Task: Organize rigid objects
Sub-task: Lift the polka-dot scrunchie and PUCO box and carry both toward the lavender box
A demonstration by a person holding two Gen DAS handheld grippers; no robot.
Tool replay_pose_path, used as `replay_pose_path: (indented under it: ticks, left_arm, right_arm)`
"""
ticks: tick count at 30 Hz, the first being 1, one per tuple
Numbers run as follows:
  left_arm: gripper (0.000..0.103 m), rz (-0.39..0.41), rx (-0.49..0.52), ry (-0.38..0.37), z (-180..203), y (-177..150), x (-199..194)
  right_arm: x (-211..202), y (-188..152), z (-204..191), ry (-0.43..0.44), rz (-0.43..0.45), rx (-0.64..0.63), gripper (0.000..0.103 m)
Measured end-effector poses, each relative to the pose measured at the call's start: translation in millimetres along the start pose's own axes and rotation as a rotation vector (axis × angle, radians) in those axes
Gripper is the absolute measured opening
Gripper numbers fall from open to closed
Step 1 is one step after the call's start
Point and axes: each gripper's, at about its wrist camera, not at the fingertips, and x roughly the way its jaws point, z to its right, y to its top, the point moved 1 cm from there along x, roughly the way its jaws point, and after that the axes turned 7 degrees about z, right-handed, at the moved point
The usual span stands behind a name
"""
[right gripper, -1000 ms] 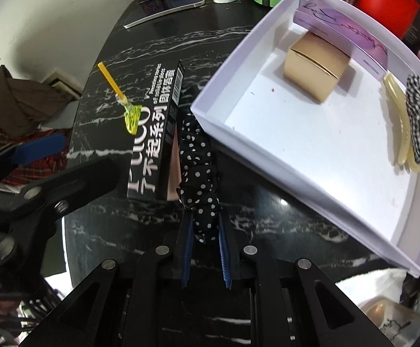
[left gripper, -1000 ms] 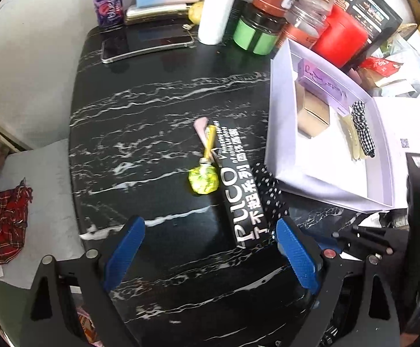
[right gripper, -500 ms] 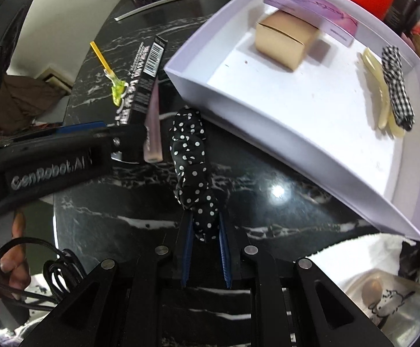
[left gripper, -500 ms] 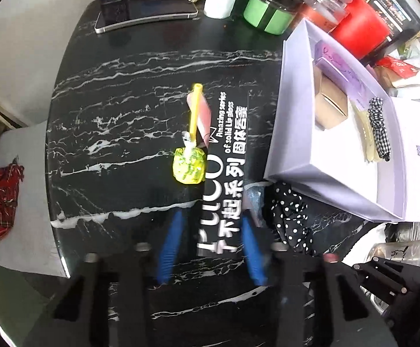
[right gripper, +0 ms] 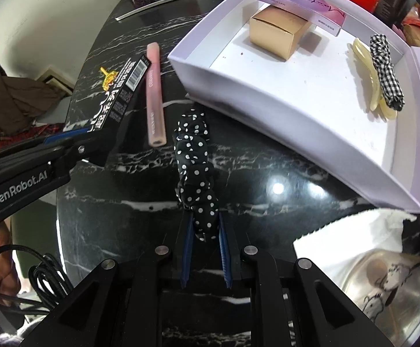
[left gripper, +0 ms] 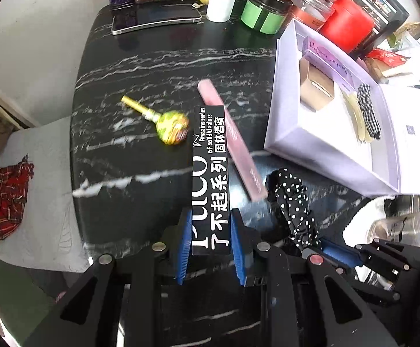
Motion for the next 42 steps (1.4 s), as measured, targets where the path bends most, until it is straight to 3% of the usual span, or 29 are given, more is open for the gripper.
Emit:
replay_pose_path:
  ticks: [19,25,28,32,39,41,42]
  left_arm:
    - [0.026,-0.097,0.003,-0.023,-21.3,-80.1,-7.8]
    - [0.026,-0.105,0.048,-0.014,-16.1,-73.5,-4.0]
    - [0.026,-0.106,0.076,0.004,-11.4,-66.8,-1.5]
    - [0.026,-0.1,0.088,0.022,-5.7,-57.5,1.0]
    - [0.027,-0.075,0.148,0.1,3.5,-45.1,5.9]
    - [0.031,-0.067,0.173,0.12,7.1,-41.8,7.7]
    - [0.039,-0.065,0.17,0.116,7.7,-40.5,8.2]
  right_arm:
    - [-3.0,-58.4,-33.8,-0.003,-0.043,-0.039,0.017]
    - [-2.9,-64.5,-37.7,-0.022,-0.04,-0.044,0.02]
    - [0.4,-59.4,-45.7,-0.048,-0.034,-0.057,0.034]
    - [2.1,-52.5,-46.9,-0.066,-0.022,-0.07,0.046]
    - [6.4,-43.5,-50.9,-0.092,-0.018,-0.095,0.046]
    - [7.7,-42.1,-51.4,-0.094,-0.022,-0.098,0.046]
    - [9.5,-38.6,-51.7,-0.094,-0.024,-0.1,0.046]
